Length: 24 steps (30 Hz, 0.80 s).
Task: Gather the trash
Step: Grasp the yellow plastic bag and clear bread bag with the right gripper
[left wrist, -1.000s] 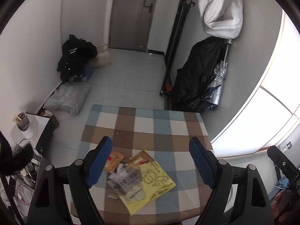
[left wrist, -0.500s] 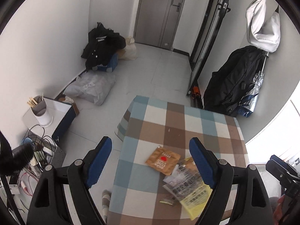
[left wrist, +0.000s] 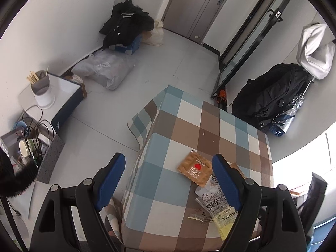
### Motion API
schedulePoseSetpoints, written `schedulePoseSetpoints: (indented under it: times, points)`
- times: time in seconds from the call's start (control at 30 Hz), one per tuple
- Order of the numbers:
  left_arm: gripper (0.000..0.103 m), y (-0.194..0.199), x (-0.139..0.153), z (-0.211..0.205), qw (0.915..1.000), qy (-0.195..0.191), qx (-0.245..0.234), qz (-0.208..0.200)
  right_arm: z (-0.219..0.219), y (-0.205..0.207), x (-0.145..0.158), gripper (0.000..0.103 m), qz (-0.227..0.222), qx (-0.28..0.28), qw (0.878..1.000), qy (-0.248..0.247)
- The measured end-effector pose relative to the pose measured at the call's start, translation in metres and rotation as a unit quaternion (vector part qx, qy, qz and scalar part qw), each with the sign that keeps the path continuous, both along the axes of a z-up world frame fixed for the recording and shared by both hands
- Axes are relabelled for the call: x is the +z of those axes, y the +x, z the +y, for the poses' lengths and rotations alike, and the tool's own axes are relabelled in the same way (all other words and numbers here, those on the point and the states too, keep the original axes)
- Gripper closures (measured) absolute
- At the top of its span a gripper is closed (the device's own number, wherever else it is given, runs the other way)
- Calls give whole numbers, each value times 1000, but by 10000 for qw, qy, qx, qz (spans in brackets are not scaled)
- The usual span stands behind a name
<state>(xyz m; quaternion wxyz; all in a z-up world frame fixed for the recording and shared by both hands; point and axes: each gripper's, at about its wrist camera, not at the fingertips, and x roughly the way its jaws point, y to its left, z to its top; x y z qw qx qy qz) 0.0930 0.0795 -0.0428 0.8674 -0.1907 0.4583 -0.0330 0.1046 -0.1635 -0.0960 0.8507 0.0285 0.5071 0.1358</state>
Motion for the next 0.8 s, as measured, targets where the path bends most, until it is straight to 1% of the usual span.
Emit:
schedulePoseSetpoints:
  times: [0.13,0.23,0.3,0.33,0.37,0.4,0.47,0.53,0.57,0.67,0.8]
  points:
    - [20,1,-4,3,9999,-69,22,101,9,6,-13,11,141,102,9998,-131]
    - [20,3,-5,5,9999,-102,23,138,15,8,-20,14,186,154,9990,-369]
    - [20,3,-5,5,9999,-86,21,145,17,9,-22,20,199,190,9986,-457]
    - [20,3,-5,5,9999,-72,21,146,17,9,-23,29,213,211,9986,-434]
    - [20,3,-5,4,9999,-58,22,148,16,9,-23,33,234,215,9987,-399]
    - [20,3,-5,4,9999,-13,38,147,15,9,-24,34,229,204,9988,-386]
    - [20,4,-6,3,9999,71,57,146,14,8,-23,44,185,195,9988,-399]
    - [20,4,-7,2,9998,80,43,165,12,6,-22,48,154,208,9989,-398]
    - [20,4,-7,2,9998,91,44,174,11,4,-21,53,119,220,9989,-397]
    - [20,4,-9,1,9997,154,30,188,10,3,-19,61,43,243,9987,-440]
    - [20,4,-11,-1,9995,227,49,232,6,-2,-14,70,-79,269,9989,-375]
